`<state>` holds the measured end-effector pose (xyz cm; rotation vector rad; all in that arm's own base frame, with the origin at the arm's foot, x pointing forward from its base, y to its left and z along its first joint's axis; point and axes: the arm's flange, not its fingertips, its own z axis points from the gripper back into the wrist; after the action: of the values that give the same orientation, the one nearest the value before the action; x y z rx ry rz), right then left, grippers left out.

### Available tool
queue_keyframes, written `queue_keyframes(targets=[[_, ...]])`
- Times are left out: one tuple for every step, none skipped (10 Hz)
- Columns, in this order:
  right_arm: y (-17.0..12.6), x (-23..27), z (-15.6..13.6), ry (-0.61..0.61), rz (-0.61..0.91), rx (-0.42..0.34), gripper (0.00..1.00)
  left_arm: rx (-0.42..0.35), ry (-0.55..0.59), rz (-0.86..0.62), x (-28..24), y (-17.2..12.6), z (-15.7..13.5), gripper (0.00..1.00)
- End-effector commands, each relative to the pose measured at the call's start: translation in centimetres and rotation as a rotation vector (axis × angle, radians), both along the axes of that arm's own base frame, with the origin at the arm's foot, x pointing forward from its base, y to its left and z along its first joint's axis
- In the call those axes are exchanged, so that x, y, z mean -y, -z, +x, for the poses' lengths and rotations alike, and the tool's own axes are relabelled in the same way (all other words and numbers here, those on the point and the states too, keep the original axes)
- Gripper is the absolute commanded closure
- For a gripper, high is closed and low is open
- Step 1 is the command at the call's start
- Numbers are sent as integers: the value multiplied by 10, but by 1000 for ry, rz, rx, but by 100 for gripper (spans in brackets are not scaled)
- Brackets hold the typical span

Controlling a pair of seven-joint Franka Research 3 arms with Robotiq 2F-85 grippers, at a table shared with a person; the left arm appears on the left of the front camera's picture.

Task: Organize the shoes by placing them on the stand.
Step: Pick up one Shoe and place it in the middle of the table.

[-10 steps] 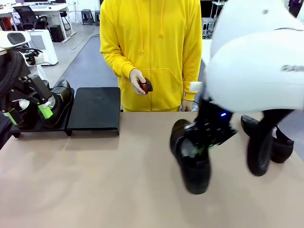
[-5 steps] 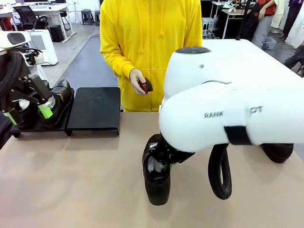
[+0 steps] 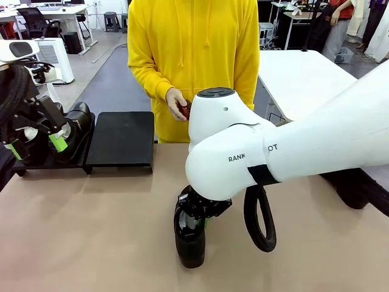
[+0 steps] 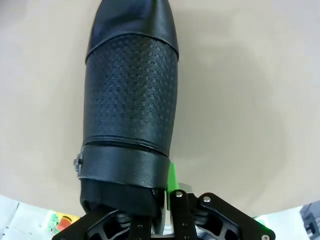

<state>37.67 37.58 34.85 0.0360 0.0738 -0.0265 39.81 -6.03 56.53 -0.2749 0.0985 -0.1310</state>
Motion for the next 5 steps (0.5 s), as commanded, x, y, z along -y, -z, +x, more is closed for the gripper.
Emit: queue_keyframes(targets=[[-8,-1,7,-15,2,-20,64,3,12,-4,-3,2,-3,0],[-7,3,7,-12,-1,-24,48,3,12,-4,-3,2,-3,0],[-8,8,6,-4,-16,-28,31,3,12,-4,-3,2,-3,0],[-10,13,4,-3,-20,-25,15,3,12,-4,-3,2,-3,0],[-13,20,1,-8,-16,-36,0,3,12,-4,-3,2,-3,0]])
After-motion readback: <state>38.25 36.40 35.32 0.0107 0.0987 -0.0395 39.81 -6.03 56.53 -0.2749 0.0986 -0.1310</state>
